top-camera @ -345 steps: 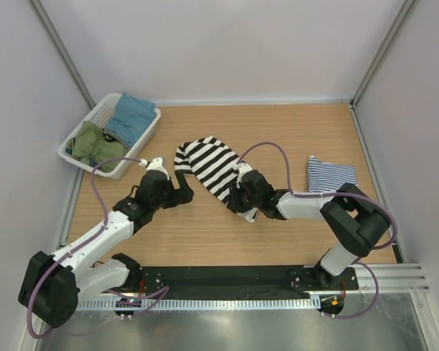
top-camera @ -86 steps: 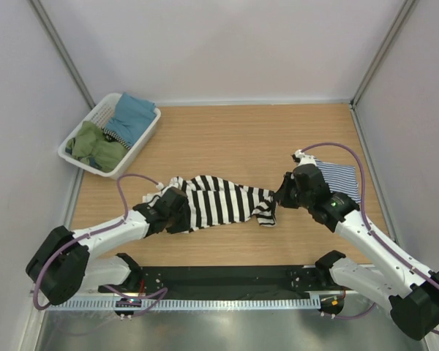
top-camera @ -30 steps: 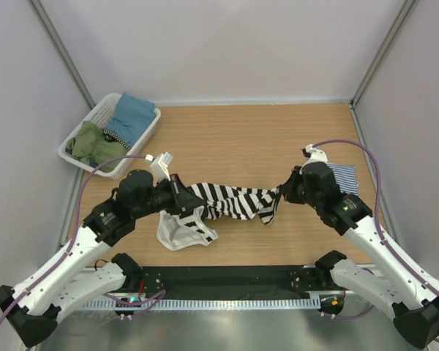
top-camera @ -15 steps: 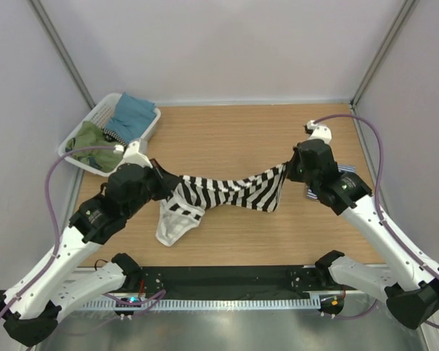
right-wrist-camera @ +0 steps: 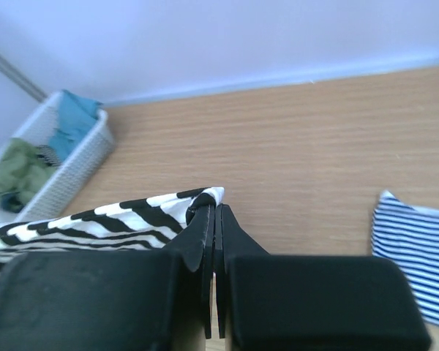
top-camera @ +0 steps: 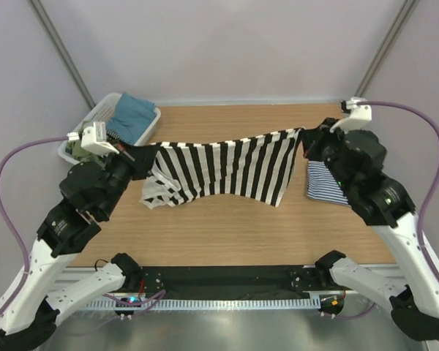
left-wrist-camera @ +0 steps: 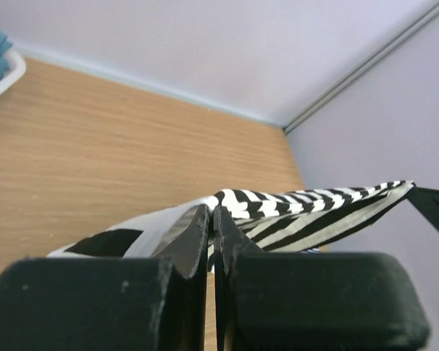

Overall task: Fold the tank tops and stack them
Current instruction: Flatten the tank top out

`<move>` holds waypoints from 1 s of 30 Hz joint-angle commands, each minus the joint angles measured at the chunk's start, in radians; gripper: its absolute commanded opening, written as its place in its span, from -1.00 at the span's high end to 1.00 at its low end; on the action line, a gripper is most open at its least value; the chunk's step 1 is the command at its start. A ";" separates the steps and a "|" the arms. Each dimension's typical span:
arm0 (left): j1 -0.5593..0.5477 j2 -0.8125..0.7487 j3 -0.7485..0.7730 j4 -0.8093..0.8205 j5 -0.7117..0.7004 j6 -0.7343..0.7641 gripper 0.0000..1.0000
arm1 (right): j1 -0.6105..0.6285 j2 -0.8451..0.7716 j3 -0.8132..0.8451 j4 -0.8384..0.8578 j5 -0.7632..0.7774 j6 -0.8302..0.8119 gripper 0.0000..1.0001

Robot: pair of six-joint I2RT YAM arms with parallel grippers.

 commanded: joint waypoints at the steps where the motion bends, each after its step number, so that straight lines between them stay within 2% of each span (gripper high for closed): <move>1: -0.002 -0.068 0.009 0.101 0.087 0.055 1.00 | -0.003 -0.167 -0.023 0.105 -0.131 -0.053 0.98; 4: -0.002 -0.140 -0.043 0.166 0.122 0.084 1.00 | -0.003 -0.264 -0.031 0.090 -0.150 -0.054 0.98; 10: -0.002 -0.212 -0.056 0.266 0.190 0.170 1.00 | -0.003 -0.394 -0.028 0.095 -0.254 -0.068 0.97; 14: -0.002 -0.217 -0.076 0.325 0.150 0.216 1.00 | -0.003 -0.402 -0.046 0.139 -0.209 -0.082 0.98; 17: -0.002 -0.139 -0.097 0.348 0.138 0.223 1.00 | -0.003 -0.295 -0.026 0.103 -0.031 -0.093 0.98; 18: -0.002 -0.089 -0.105 0.357 0.136 0.223 1.00 | -0.003 -0.267 -0.020 0.087 -0.014 -0.087 0.98; 24: 0.001 0.060 -0.128 0.463 0.011 0.271 1.00 | -0.003 -0.042 0.000 0.173 -0.006 -0.083 0.98; 27: 0.042 0.188 -0.055 0.461 0.015 0.281 1.00 | -0.004 0.079 0.082 0.202 -0.004 -0.085 0.99; 30: 0.123 0.286 0.053 0.420 0.053 0.217 1.00 | -0.004 0.176 0.193 0.193 0.011 -0.082 0.98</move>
